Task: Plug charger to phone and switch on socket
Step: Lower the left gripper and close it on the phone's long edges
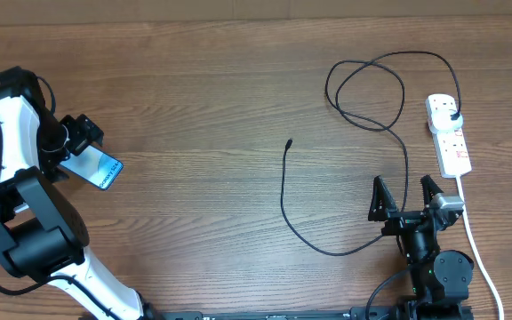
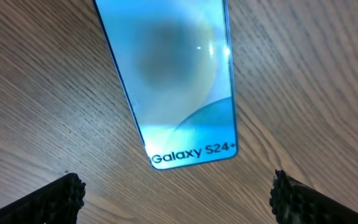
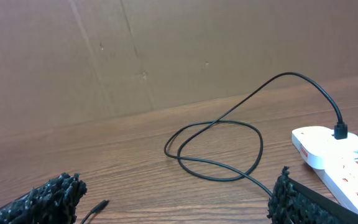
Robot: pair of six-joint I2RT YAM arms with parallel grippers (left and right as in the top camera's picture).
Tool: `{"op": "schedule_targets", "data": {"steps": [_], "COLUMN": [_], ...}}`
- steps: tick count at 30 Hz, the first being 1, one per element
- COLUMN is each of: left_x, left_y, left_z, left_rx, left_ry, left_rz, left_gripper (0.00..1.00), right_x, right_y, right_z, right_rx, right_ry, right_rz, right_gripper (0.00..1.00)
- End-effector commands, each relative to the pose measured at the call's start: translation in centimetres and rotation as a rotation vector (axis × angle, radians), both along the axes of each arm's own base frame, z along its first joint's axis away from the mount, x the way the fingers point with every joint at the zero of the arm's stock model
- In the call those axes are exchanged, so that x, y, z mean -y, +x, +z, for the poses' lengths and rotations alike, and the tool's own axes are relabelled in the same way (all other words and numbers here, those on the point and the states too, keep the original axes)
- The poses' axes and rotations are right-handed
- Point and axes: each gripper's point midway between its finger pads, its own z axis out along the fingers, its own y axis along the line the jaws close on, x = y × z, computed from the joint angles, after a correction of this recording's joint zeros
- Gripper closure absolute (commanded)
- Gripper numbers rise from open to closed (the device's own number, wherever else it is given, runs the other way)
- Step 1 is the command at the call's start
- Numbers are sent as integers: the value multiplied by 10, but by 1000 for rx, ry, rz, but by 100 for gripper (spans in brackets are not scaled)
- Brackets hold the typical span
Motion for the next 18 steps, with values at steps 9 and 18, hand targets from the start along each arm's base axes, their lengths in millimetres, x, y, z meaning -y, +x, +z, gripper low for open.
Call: {"op": "schedule_targets", "data": {"steps": [9,18], "left_x": [-1,-6], "left_y": [-8,2], "left_z": [-38,-42], "left_rx": [-12,27], "left_ry": [5,25], "left_rz": [-18,-18], "left_gripper": [0,0], "right_x": [1,1], "right_y": [0,0], "right_z": [-3,-3], "right_rx": [0,0], "right_ry": [2,2], "right_rz": [-7,-7], "right_gripper": [0,0]}}
